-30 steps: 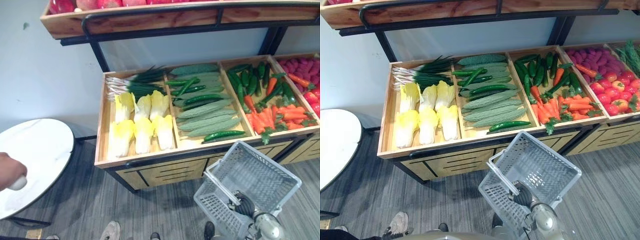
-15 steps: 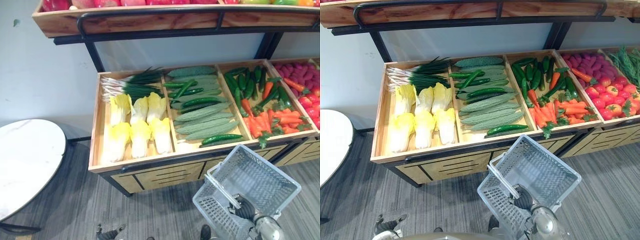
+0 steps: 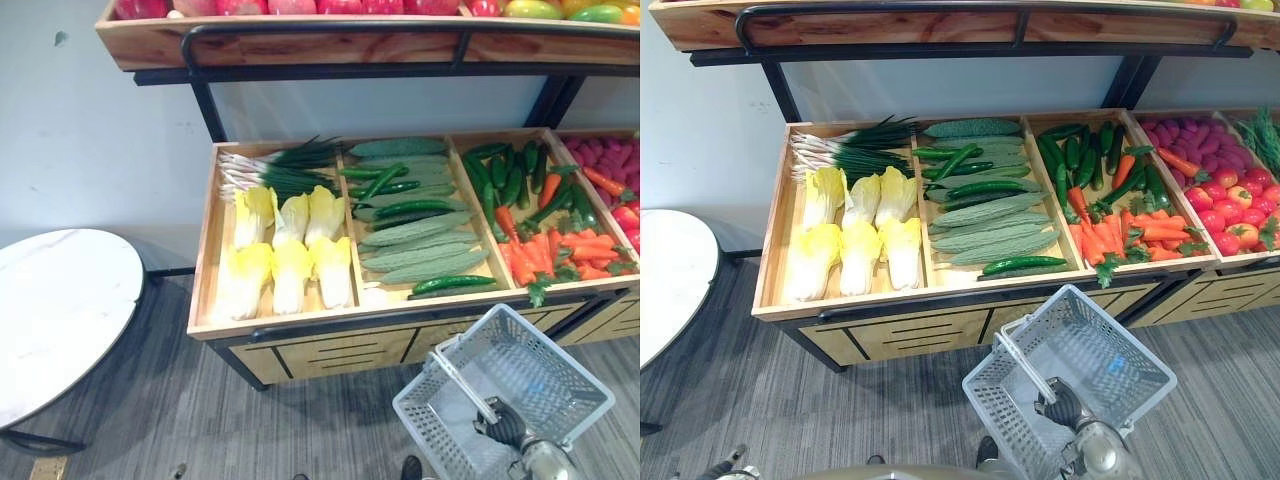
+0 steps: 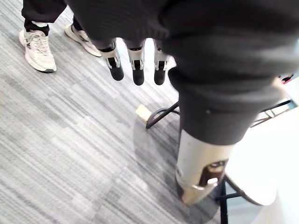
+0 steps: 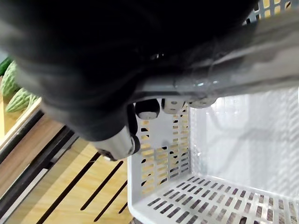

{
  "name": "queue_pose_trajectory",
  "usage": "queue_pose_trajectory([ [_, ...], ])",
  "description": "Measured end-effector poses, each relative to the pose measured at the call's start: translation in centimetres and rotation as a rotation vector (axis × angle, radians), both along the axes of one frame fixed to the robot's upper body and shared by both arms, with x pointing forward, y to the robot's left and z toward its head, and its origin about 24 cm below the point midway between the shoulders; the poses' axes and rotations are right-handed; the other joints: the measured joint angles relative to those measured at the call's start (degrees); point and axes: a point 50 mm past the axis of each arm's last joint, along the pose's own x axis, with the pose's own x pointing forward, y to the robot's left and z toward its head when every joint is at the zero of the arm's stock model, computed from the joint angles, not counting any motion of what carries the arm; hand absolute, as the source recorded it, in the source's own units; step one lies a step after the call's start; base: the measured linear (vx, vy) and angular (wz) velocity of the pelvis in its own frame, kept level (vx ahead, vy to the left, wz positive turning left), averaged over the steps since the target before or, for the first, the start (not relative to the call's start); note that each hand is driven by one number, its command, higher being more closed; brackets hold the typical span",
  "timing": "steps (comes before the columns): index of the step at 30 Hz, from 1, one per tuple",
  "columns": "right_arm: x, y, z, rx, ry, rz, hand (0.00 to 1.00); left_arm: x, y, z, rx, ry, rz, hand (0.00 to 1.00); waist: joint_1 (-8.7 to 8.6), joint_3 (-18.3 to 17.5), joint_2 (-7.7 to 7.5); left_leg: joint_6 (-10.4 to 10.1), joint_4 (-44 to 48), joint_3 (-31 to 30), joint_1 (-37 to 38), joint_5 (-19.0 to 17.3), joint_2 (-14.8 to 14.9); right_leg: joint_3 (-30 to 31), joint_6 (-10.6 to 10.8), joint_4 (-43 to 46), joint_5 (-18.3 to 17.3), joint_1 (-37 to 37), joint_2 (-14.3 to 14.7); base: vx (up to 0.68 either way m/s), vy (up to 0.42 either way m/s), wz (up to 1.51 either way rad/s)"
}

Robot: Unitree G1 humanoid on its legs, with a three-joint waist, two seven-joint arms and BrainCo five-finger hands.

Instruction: Pick vegetable in the basket

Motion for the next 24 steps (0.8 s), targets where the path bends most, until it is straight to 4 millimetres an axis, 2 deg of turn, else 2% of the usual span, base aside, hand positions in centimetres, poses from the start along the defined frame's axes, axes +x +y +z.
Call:
queue_pose_trajectory([
  [8, -0.2, -1.9, 0.4, -0.031, 0.001, -0.098, 1.0, 3.4, 2.1, 4.1, 0.194, -0.218, 0.02, 0.0, -0.03, -0.45, -0.2, 0.08, 0.02, 0.02, 0.09, 0.06, -0.03, 0.07, -0.08, 0.01, 0.06, 0.06, 0.0, 0.0, 0.0, 0.0],
  [13, -1.3, -2.6, -0.5, -0.027, 0.051, -0.172, 1.0, 6.0, 2.8, 8.2, 0.384, -0.385, -0.046, 0.0, -0.04, -0.78, -0.33, 0.18, 0.11, -0.04, 0.3, 0.13, -0.07, 0.06, -0.1, 0.05, 0.08, 0.31, -0.02, 0.0, 0.0, 0.0],
  [18, -2.6, -2.7, -1.5, -0.031, 0.099, -0.227, 1.0, 7.3, 2.9, 10.2, 0.449, -0.488, -0.072, 0.0, -0.05, -1.73, -0.01, 0.21, 0.15, 0.03, 0.44, 0.15, -0.07, 0.17, -0.11, 0.15, 0.08, 0.43, -0.01, 0.0, 0.0, 0.0],
  [20, -3.1, -2.9, -1.7, -0.036, 0.112, -0.243, 1.0, 8.3, 2.9, 11.9, 0.509, -0.54, -0.111, 0.0, -0.04, -1.83, 0.09, 0.24, 0.17, 0.17, 0.49, 0.17, -0.07, 0.34, -0.12, 0.19, 0.08, 0.56, 0.05, 0.0, 0.0, 0.0],
  [24, -3.6, -3.2, -1.7, -0.04, 0.12, -0.266, 1.0, 8.9, 3.4, 13.2, 0.563, -0.557, -0.153, 0.0, -0.16, -1.97, 0.33, 0.14, 0.08, 1.21, 1.19, 0.09, 0.08, 0.82, -0.11, 0.19, -0.1, 0.96, 0.22, 0.0, 0.0, -0.09],
])
